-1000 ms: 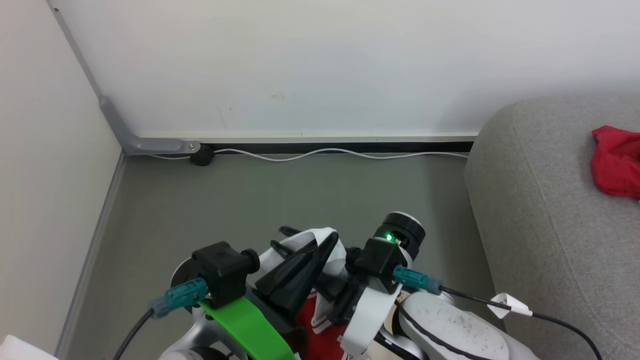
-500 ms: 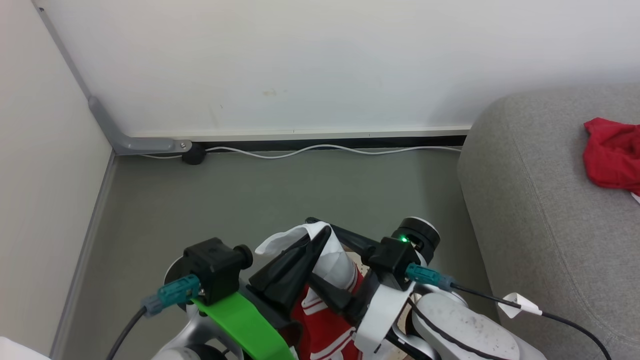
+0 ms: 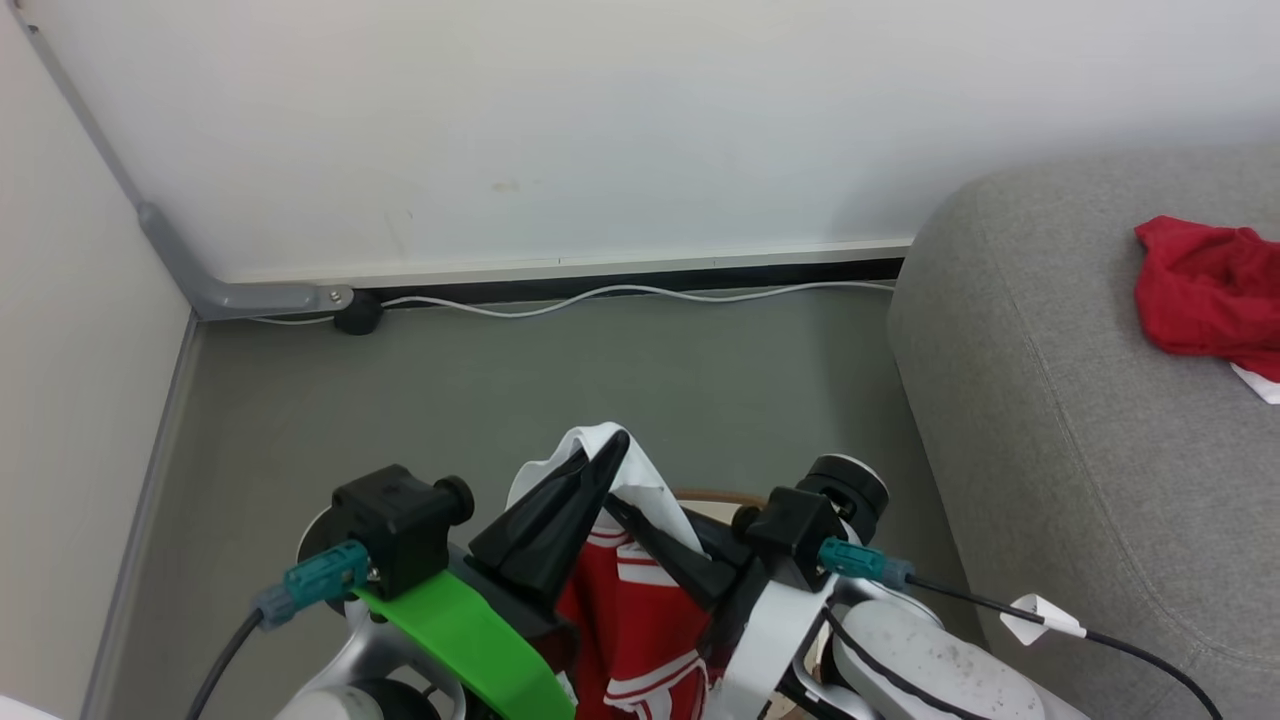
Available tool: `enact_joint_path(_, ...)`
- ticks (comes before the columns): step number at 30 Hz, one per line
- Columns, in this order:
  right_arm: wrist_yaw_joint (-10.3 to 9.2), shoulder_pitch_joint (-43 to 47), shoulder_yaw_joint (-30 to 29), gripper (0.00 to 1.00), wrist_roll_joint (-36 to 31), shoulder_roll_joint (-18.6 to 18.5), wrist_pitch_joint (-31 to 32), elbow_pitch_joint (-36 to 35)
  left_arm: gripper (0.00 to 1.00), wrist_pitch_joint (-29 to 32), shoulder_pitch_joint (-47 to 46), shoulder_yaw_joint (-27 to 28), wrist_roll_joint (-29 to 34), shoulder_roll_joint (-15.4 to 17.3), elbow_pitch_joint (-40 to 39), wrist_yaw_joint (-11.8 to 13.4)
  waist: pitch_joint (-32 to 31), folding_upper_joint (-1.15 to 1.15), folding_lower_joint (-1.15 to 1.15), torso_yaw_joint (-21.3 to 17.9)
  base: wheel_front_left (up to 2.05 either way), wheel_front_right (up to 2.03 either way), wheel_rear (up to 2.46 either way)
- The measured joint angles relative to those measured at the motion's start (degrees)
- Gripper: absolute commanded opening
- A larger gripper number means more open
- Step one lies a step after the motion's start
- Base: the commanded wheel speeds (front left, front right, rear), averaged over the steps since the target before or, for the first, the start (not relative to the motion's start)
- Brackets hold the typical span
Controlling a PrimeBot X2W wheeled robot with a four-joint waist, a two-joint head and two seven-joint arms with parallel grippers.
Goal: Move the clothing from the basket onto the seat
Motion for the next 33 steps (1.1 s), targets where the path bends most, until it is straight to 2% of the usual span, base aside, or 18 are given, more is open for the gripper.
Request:
enact_joint_path(3, 0.00, -0.1, 0.1, 0.00, 0.4, 0.0, 0.0, -0.1, 0.62, -0.3, 0.0, 0.4, 0.3, 0.0, 0.1, 0.2, 0.1, 0.00, 0.00, -0.8, 0.00, 0.00, 0.00)
enact_joint_path(4, 0.00, -0.2, 0.1, 0.00, 0.4, -0.1, 0.0, -0.1, 1.00, -0.5, 0.0, 0.6, 0.4, 0.0, 0.1, 0.4, 0.2, 0.00, 0.00, -1.1, 0.00, 0.00, 0.00)
enact_joint_path(11, -0.01, -0.7, -1.2, 0.00, 0.4, -1.6, 0.1, -0.3, 1.00, -1.5, 0.3, 1.2, 0.8, 0.2, 0.1, 1.0, 0.4, 0.00, 0.00, -4.0, 0.00, 0.00, 0.00)
enact_joint_path(15, -0.35, -1.3, -2.8, 0.00, 0.4, -2.2, 0.1, -1.6, 1.00, -2.1, 1.5, 0.8, 2.1, 0.4, 0.1, 1.1, 0.7, 0.00, 0.00, -7.0, 0.00, 0.00, 0.00)
enact_joint_path(26, -5.69, -1.3, -9.4, 0.00, 0.3, -7.7, 0.1, -6.0, 1.00, -4.5, 1.5, -1.3, 3.5, 0.5, 0.2, -0.5, 2.4, 0.00, 0.00, -15.1, 0.00, 0.00, 0.00)
enact_joint_path(30, -6.76, -1.3, -11.2, 0.00, 0.4, -9.0, 0.1, -7.5, 1.00, -5.1, 1.5, -1.5, 4.2, 0.5, 0.4, -0.9, 3.3, 0.00, 0.00, -18.3, 0.00, 0.00, 0.00)
enact_joint_path(33, -6.84, -1.3, -12.4, 0.00, 0.5, -9.5, 0.1, -8.7, 1.00, -5.7, 1.5, -1.4, 5.7, 0.8, 0.4, -0.8, 4.1, 0.00, 0.00, -20.6, 0.00, 0.00, 0.00)
